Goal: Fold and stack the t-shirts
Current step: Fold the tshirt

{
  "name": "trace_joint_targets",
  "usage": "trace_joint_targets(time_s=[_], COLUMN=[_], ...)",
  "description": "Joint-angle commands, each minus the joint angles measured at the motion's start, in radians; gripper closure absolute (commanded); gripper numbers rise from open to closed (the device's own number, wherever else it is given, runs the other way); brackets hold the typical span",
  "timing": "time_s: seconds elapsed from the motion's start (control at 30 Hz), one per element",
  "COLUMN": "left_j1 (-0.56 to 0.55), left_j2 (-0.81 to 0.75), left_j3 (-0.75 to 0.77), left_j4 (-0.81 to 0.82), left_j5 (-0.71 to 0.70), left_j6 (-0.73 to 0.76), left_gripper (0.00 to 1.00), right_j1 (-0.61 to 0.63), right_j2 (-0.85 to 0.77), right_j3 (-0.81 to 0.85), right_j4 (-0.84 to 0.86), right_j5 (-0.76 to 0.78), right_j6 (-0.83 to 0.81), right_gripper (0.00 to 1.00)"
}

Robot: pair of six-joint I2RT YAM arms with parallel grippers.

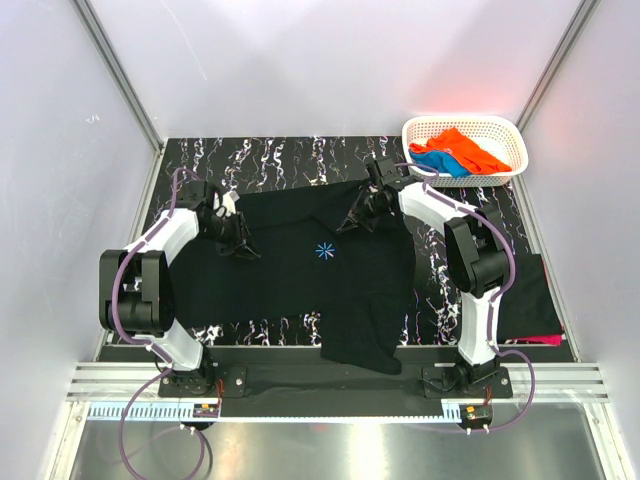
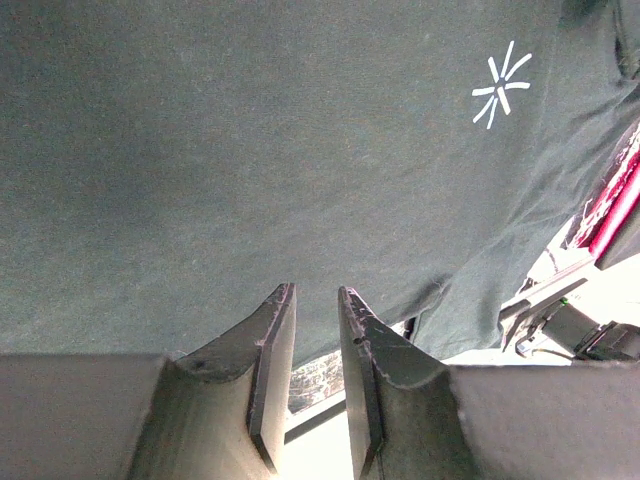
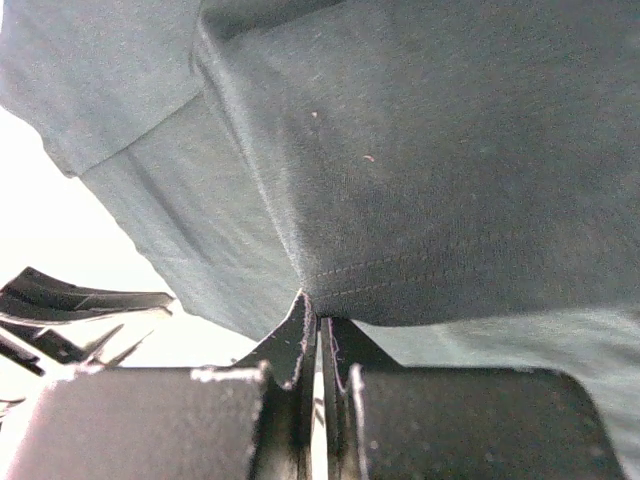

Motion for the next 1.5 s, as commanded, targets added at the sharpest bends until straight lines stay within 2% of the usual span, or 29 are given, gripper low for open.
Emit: trace_joint_targets(time_s=[0.0,0.53,0.67,0.73,0.83,0.9,1.0,1.1,1.23,1.3,1.37,1.4,1.47], left_j1=[0.006,0.009,0.009,0.009,0.007,0.007,0.007,0.007,-0.005,-0.041,-0.072,-0.101,-0.129], left_j2=[-0.029,-0.003,0.005,0.006,0.012,0.017,0.020,0.020,0.035,0.046,0.060,0.069,0.096], left_j3=[-0.006,-0.003,-0.006,-0.001,0.002,0.008,0.014,0.017,0.031,0.043,0.050,0.047,0.019], left_j4=[0.023,0.023,0.023,0.023,0.023,0.023,0.023,0.023,0.055,0.084,0.168,0.217,0.421], left_j5=[0.035,0.046,0.046,0.046,0.046,0.049,0.052,0.063,0.119,0.170,0.231,0.256,0.316], left_j6=[-0.008,-0.006,-0.011,-0.014,-0.022,-0.028,-0.032,-0.034,-0.032,-0.045,-0.078,-0.145,-0.233], left_gripper=[0.72,0.72,0.73,0.73,0.73,0.73,0.73,0.72,0.69,0.67,0.66,0.65,0.64], right_j1=[0.022,0.058,0.068,0.066,0.069,0.083,0.083,0.074,-0.007,-0.059,-0.151,-0.173,-0.195], right_j2=[-0.012,0.014,0.017,0.015,0.017,0.033,0.072,0.046,-0.046,-0.123,-0.182,-0.195,-0.215], right_j3=[-0.004,-0.079,-0.078,-0.087,-0.081,-0.075,-0.009,0.017,0.019,-0.056,-0.123,-0.171,-0.197], right_j4=[0.047,0.169,0.177,0.185,0.197,0.270,0.258,0.206,0.041,-0.018,-0.018,-0.018,-0.021], right_j5=[-0.049,-0.119,-0.159,-0.173,-0.197,-0.266,-0.372,-0.409,-0.345,-0.247,-0.163,-0.132,-0.029], right_j6=[0.077,0.324,0.342,0.348,0.359,0.373,0.312,0.231,-0.010,-0.093,-0.194,-0.237,-0.387], right_gripper=[1.00,0.99,0.97,0.91,0.87,0.83,0.76,0.69,0.62,0.58,0.54,0.53,0.50])
